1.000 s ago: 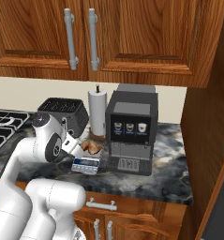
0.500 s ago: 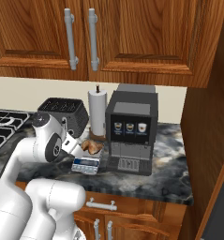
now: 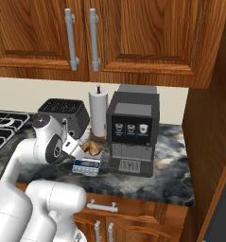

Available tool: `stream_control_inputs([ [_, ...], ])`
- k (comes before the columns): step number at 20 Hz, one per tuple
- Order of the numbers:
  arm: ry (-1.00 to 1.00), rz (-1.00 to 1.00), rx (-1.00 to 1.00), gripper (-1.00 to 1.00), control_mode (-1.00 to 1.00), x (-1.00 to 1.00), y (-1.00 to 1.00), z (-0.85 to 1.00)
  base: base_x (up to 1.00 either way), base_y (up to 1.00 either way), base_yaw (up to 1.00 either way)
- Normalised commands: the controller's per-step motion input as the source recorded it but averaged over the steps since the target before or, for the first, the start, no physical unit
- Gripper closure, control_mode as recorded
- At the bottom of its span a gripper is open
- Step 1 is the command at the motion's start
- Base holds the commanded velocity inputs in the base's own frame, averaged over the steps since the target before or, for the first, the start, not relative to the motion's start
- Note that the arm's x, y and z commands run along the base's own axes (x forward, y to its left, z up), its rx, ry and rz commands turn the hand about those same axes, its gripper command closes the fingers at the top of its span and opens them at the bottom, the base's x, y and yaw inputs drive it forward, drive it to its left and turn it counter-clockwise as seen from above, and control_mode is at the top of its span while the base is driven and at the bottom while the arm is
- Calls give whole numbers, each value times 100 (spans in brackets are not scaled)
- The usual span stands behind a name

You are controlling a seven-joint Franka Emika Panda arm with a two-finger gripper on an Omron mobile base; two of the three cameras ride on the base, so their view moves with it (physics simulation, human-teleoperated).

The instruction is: Take the chicken drumstick from the fridge and place it on the digital scale on the counter by the fridge. Wait a few seconds for a reading, then move it to the plate on the dining counter.

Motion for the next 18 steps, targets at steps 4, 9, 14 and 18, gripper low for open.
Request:
stream_control_inputs([
  [4, 0, 0, 0, -100, -100, 0, 0, 0, 0, 0, 0],
  [9, 0, 0, -1, -100, -100, 12, 0, 0, 0, 0, 0],
  [14, -1, 0, -2, -100, -100, 33, 0, -2, 0, 0, 0],
  [18, 0, 0, -2, -100, -100, 54, 0, -9, 0, 0, 0],
])
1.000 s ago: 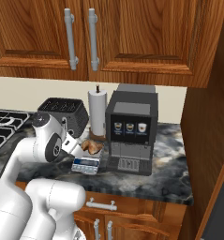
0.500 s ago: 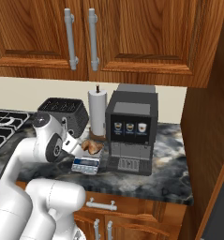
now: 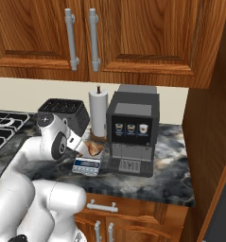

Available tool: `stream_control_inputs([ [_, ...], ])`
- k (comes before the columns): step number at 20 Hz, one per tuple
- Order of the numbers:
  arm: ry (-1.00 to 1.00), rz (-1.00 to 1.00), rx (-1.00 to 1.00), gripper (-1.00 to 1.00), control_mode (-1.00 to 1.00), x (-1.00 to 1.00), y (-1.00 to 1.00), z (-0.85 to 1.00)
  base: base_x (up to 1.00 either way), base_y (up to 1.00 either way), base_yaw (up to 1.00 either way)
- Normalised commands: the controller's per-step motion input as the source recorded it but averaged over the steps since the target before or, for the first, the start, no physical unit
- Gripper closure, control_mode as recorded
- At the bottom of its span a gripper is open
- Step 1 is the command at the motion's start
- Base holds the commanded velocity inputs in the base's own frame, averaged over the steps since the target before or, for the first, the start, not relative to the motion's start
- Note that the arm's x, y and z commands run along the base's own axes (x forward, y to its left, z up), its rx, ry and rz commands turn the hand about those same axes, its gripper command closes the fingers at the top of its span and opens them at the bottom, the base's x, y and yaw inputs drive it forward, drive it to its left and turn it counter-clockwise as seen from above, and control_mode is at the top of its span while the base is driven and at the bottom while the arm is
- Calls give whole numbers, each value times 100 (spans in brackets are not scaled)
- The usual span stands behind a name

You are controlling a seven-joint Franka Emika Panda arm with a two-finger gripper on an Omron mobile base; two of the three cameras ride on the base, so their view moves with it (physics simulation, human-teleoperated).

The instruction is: Take the chicken drumstick from the fridge and place it on the digital scale on the counter by the fridge. Wait a few seconds for a reading, then move it to the plate on the dining counter.

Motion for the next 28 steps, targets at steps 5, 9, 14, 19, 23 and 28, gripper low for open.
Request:
stream_control_inputs([
  [5, 0, 0, -4, -100, -100, 45, 0, -15, 0, 0, 0],
  [9, 2, 0, -2, -100, -100, 24, 0, -24, 0, 0, 0],
  [14, 5, 0, 0, -100, -100, 6, 0, -35, 0, 0, 0],
  [19, 5, 0, 0, -100, -100, 0, 0, -36, 0, 0, 0],
  [23, 3, 0, 0, -100, -100, 0, 0, -31, 0, 0, 0],
  [28, 3, 0, 0, -100, -100, 0, 0, -29, 0, 0, 0],
])
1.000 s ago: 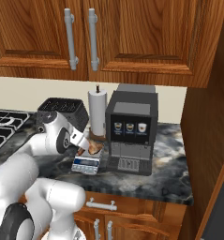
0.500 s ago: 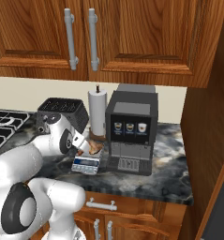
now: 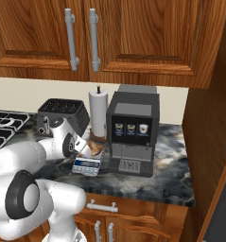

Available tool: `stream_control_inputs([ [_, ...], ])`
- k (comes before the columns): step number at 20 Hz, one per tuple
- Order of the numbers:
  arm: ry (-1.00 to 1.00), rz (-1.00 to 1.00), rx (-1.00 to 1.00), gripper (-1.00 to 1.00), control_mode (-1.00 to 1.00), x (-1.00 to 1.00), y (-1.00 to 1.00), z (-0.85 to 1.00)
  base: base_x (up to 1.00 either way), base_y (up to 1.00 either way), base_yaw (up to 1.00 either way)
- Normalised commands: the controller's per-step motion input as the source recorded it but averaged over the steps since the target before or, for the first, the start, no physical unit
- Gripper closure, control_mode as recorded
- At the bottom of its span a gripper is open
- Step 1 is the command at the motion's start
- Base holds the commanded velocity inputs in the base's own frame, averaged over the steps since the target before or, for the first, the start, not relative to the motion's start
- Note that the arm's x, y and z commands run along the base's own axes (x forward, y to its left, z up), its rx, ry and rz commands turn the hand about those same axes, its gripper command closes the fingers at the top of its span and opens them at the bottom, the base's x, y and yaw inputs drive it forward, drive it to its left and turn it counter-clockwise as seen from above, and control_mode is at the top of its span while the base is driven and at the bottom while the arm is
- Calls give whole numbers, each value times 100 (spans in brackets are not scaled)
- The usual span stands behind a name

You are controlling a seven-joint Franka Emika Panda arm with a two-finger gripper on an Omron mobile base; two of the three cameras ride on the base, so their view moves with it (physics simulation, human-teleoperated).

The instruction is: Take the chicken drumstick from the fridge and place it on the digital scale on the counter by the fridge. Wait a few seconds for a reading, then move it to the plate on the dining counter.

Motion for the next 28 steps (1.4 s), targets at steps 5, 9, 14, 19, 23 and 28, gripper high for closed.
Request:
stream_control_inputs([
  [5, 1, 0, 0, -100, -100, 1, -1, -18, 0, 0, 0],
  [9, 0, 0, 0, -100, -100, 5, -1, -13, 0, 0, 0],
  [14, 0, 0, 0, -100, -100, 3, 0, -12, 0, 0, 0],
  [19, 0, 0, 0, 100, -100, 0, 0, -8, 0, 0, 0],
  [23, 0, 0, 0, 100, -100, -1, 0, -6, 0, 0, 0],
  [28, -2, 0, 0, 100, -100, -36, 0, 0, 0, 0, 0],
])
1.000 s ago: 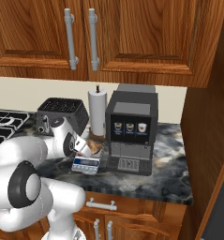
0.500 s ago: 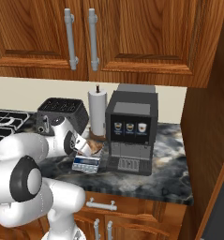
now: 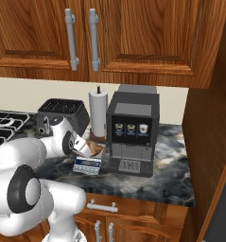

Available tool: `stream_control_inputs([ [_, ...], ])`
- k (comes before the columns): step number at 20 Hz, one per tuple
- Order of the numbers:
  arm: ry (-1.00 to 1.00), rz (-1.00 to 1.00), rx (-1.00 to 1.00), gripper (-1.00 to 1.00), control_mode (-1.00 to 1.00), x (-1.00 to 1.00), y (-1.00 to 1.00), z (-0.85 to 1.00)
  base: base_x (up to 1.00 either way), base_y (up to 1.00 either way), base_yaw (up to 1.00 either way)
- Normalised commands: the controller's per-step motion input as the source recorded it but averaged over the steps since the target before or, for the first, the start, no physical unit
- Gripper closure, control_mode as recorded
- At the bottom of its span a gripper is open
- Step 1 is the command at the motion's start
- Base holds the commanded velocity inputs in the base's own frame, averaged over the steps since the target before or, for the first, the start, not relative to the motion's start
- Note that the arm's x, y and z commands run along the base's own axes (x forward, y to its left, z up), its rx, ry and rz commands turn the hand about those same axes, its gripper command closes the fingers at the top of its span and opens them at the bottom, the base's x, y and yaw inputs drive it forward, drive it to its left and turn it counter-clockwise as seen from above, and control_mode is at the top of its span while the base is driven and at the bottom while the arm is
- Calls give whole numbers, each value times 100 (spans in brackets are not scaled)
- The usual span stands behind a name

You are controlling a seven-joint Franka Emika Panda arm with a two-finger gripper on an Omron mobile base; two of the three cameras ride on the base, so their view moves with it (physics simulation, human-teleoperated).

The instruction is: Take the chicken drumstick from the fridge and place it on the digital scale on the counter by the fridge. Wait a few seconds for a reading, then move it to the plate on the dining counter.

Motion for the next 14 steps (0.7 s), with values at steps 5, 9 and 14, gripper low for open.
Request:
stream_control_inputs([
  [5, -11, 0, 0, 100, -100, -68, 0, 5, 0, 0, 0],
  [9, -13, 0, 0, 100, -100, -83, 0, 37, 0, 0, 0],
  [14, -6, 7, 0, 100, -100, -95, 6, 76, 0, 0, 0],
])
